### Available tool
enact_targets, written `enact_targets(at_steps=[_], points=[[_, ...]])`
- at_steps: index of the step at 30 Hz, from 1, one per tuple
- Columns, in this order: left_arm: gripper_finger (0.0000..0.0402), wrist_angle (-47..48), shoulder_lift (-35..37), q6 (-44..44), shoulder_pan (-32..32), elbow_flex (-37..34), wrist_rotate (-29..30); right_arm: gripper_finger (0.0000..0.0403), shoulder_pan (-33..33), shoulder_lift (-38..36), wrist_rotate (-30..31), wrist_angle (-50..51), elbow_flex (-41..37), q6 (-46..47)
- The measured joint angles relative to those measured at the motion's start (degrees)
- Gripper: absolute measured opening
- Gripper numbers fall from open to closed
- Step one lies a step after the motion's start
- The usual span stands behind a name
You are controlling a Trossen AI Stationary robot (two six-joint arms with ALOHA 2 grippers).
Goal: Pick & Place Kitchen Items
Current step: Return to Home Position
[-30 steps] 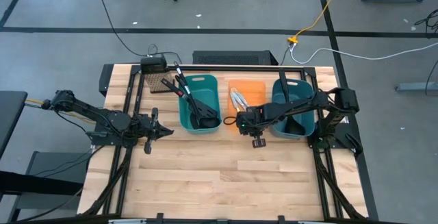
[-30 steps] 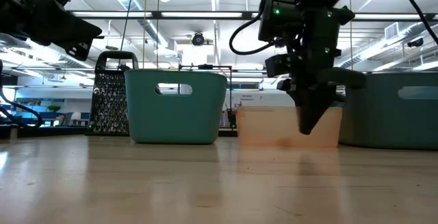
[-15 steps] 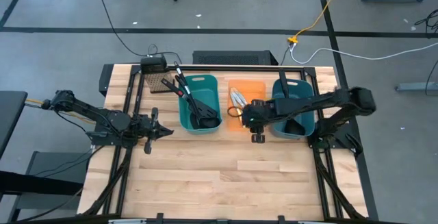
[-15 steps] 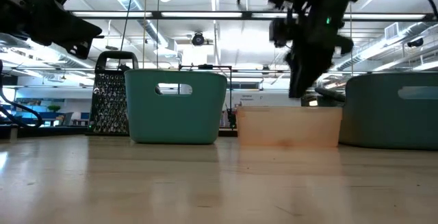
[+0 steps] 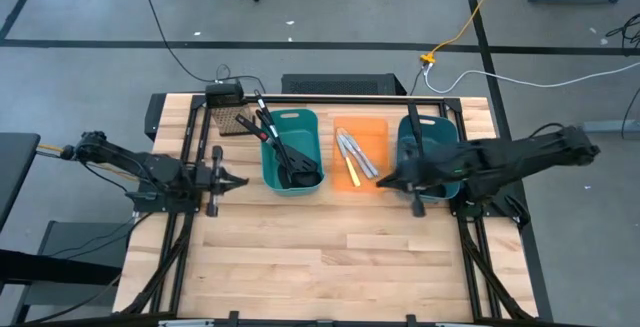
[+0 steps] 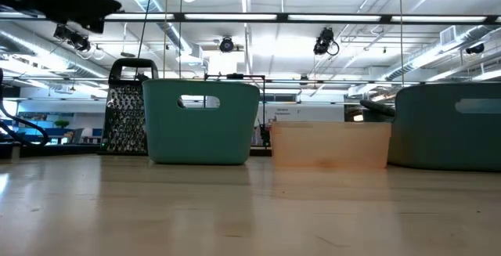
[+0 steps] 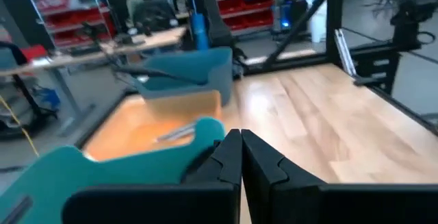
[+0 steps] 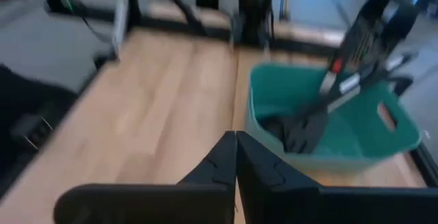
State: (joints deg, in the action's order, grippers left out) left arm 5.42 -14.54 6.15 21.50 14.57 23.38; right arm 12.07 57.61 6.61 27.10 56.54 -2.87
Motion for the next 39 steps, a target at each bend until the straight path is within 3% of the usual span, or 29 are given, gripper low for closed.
enact_targets(at_steps=[10,19,30,34,39], points=[[0.0002,1.6,7.9,5.0,0.0,2.8,1.6,0.0009,2.2,-24.7,0.3,-18.6,-19.9,2.6],[0.0001,2.4,12.4,4.2,0.0,2.8,5.1,0.0006,2.4,-42.2,5.3,-23.0,-32.5,6.2],[0.0001,-1.7,12.3,1.2,-0.3,-4.0,5.1,0.0006,2.4,-49.5,6.9,-33.0,-44.0,5.1],[0.0001,-5.6,12.4,1.4,-3.1,-8.0,5.7,0.0006,2.4,-49.6,7.4,-33.2,-44.8,4.1],[0.0000,-5.9,12.4,-0.4,-9.0,-10.1,0.6,0.0006,2.3,-49.6,7.5,-33.2,-46.5,4.1]])
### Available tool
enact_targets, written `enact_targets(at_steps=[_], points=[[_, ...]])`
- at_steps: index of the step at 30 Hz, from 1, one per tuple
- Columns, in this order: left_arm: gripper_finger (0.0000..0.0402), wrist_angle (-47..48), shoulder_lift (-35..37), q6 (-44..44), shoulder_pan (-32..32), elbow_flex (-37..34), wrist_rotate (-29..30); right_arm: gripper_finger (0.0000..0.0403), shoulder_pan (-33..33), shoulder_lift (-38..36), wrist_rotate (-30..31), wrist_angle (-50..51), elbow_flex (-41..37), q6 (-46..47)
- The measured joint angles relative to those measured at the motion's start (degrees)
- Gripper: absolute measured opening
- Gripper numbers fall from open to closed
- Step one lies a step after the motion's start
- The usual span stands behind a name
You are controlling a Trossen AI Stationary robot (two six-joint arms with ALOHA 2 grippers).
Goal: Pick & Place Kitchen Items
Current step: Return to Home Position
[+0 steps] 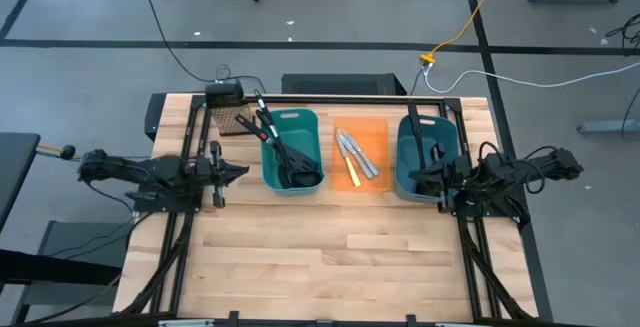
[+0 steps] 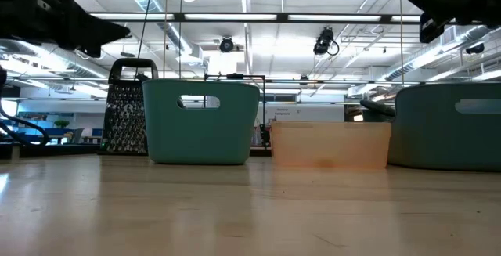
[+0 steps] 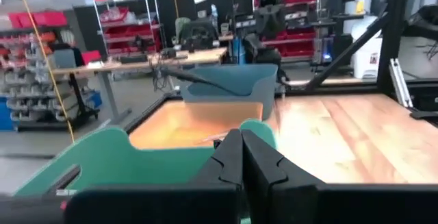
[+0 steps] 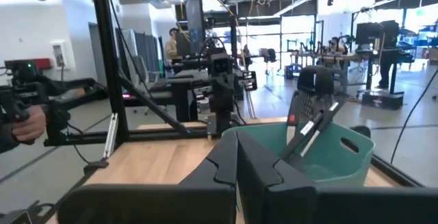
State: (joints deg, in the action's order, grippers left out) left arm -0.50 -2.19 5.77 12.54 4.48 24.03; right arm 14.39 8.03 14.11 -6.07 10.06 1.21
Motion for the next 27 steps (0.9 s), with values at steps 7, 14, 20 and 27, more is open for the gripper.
enact_targets(at_steps=[7,14,20,27], points=[[0.0000,1.5,0.1,-2.1,-5.8,-0.2,-8.7,0.0006,-0.8,0.0,0.5,-1.2,-2.5,1.0],[0.0000,6.1,0.1,-3.0,-6.4,-0.2,-9.3,0.0006,-0.8,-0.2,1.8,-8.3,-9.3,2.3],[0.0000,6.1,0.1,-3.3,-6.4,-0.2,-10.4,0.0006,-0.8,-0.2,3.3,-7.8,-9.2,2.9],[0.0004,4.3,-0.8,-5.2,-6.6,-1.5,-11.8,0.0018,-0.8,-0.1,3.1,-8.0,-9.2,2.5]])
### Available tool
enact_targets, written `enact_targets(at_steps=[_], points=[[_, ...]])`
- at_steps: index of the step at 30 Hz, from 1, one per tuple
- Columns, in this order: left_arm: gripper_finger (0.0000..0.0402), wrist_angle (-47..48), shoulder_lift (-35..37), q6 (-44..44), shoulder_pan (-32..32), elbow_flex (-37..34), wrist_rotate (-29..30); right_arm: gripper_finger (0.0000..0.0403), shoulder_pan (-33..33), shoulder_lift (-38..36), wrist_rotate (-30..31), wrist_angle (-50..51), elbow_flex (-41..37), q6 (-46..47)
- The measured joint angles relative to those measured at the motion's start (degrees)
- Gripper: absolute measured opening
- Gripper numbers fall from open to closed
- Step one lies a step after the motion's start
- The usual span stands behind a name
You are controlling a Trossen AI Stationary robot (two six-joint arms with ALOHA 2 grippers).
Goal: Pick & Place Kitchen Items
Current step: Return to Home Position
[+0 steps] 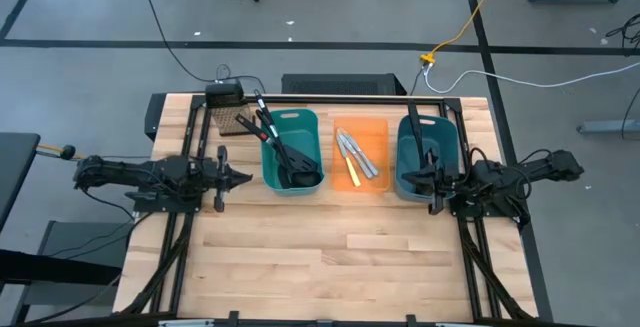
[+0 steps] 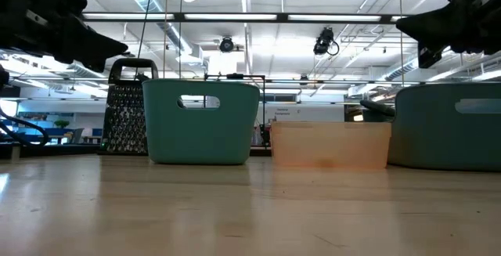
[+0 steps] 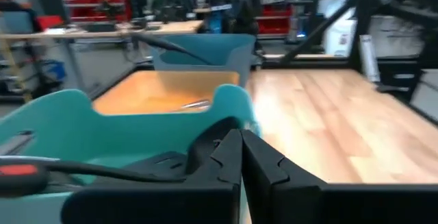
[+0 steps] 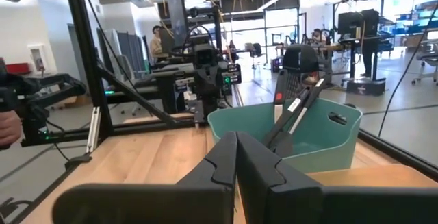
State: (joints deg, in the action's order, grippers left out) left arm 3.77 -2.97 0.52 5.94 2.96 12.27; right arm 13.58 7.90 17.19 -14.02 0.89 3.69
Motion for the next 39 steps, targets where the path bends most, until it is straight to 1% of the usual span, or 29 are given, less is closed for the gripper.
enact_targets(at_steps=[5,9,15,21,25,39], points=[[0.0017,0.3,0.0,-0.9,0.0,-0.1,-4.7,0.0020,0.0,0.0,0.2,-0.2,0.0,-0.1],[0.0018,0.6,0.0,-1.4,0.0,-0.1,-7.7,0.0019,0.0,0.0,2.7,0.1,0.0,-0.1],[0.0015,0.6,0.0,-1.5,0.0,-0.1,-6.1,0.0020,0.0,0.0,6.4,1.4,0.0,0.0],[0.0018,0.4,0.0,-1.5,0.0,-0.1,-5.9,0.0020,0.0,0.0,6.3,1.3,0.0,0.0],[0.0018,0.4,0.0,-3.2,0.0,-0.1,-5.9,0.0020,0.0,0.0,6.2,1.3,0.0,0.1],[0.0018,0.3,0.0,-2.9,0.0,-0.1,-5.9,0.0020,0.0,0.0,6.2,1.2,0.0,0.1]])
